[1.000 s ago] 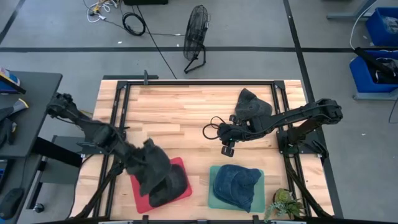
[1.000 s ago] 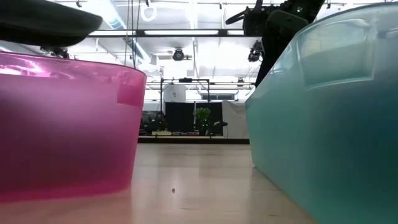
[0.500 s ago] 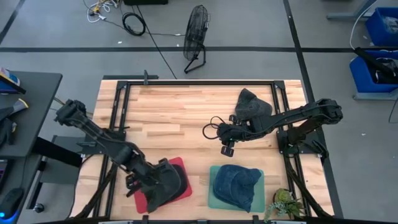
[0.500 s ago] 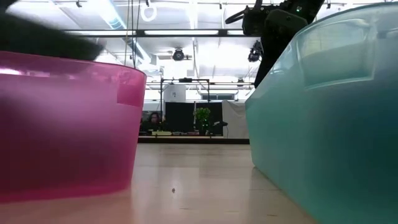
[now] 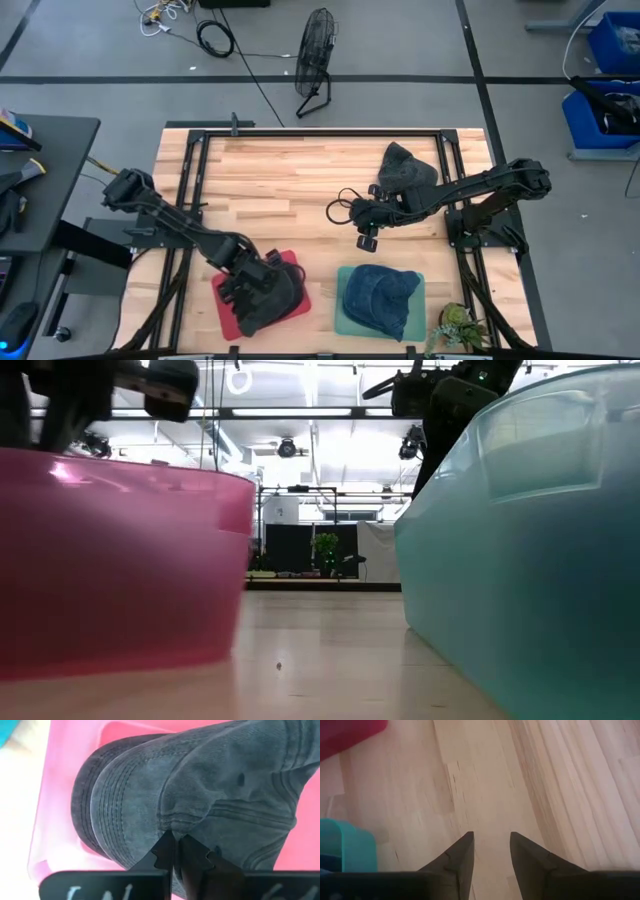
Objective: Pick & Place hat
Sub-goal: Put the black cap into the red bin
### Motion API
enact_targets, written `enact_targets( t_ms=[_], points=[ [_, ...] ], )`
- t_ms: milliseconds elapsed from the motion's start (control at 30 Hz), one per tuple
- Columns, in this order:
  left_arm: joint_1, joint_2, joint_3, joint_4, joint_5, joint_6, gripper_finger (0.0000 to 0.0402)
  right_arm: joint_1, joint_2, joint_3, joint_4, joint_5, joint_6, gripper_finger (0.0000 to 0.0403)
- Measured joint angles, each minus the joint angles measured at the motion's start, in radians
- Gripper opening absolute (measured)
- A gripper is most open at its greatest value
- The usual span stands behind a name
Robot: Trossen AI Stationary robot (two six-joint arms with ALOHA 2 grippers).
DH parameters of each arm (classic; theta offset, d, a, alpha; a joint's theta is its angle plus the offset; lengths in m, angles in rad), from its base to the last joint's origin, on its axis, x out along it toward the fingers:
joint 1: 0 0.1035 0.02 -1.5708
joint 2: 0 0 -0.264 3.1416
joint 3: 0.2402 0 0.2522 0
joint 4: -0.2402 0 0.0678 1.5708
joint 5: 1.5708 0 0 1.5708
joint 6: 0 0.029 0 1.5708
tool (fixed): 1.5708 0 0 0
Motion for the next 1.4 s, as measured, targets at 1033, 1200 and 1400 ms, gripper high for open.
enact_targets(
  t_ms=[1033,1200,1400],
  points=[
    [0.120,0.011,0.000,-0.047,0.011,-0.566,0.0102,0.000,0.000,0.000,0.035,0.001,0.026,0.0130],
    [0.086,0.011,0.000,-0.198,-0.002,-0.605,0.0146,0.000,0.000,0.000,0.034,0.001,0.026,0.0130],
    [0.062,0.011,0.002,-0.097,-0.004,-0.624,0.0153,0.000,-0.003,0.005,-0.078,0.001,-0.001,0.0130]
  ],
)
